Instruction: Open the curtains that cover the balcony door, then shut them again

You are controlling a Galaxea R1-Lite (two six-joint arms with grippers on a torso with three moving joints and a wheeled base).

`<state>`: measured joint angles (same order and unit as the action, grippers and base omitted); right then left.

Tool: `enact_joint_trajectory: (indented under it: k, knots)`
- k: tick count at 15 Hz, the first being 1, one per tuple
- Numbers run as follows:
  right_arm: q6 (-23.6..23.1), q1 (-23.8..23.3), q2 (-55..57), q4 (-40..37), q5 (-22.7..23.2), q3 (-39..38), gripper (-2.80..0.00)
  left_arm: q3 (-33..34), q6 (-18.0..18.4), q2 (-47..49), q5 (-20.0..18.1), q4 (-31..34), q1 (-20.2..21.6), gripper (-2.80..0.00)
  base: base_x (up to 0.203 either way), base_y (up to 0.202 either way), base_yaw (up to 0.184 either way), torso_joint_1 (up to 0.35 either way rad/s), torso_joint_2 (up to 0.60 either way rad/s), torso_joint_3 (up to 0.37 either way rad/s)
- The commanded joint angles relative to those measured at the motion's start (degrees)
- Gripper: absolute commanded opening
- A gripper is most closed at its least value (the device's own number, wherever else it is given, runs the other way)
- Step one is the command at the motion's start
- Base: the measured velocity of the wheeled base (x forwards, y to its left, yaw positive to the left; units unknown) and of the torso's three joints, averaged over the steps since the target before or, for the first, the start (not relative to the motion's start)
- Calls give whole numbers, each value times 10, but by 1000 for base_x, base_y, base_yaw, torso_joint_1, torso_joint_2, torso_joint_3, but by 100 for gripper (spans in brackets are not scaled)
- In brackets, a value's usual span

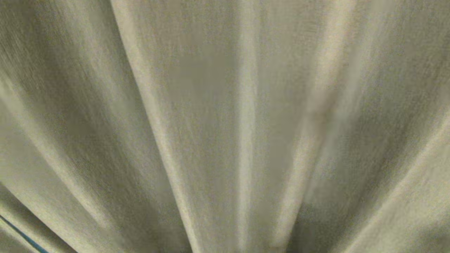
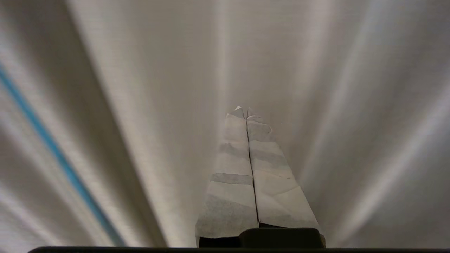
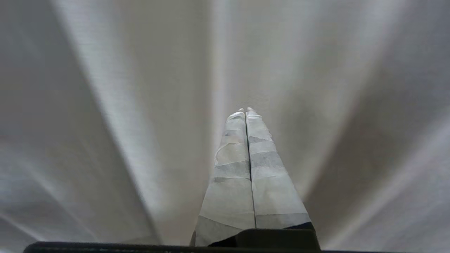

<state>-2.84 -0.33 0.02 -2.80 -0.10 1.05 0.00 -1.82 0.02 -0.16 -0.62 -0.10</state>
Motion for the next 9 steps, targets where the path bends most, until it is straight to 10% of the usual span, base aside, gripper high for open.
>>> enact_joint_trajectory:
  k: [1, 9]
  knots:
    - [-1, 0, 0, 0, 0, 0, -280, 0, 0, 0, 0, 0, 0, -280, 0, 191, -1, 0, 2, 7]
    - [-1, 0, 0, 0, 0, 0, -280, 0, -1, 0, 0, 0, 0, -280, 0, 195, 0, 2, 2, 2]
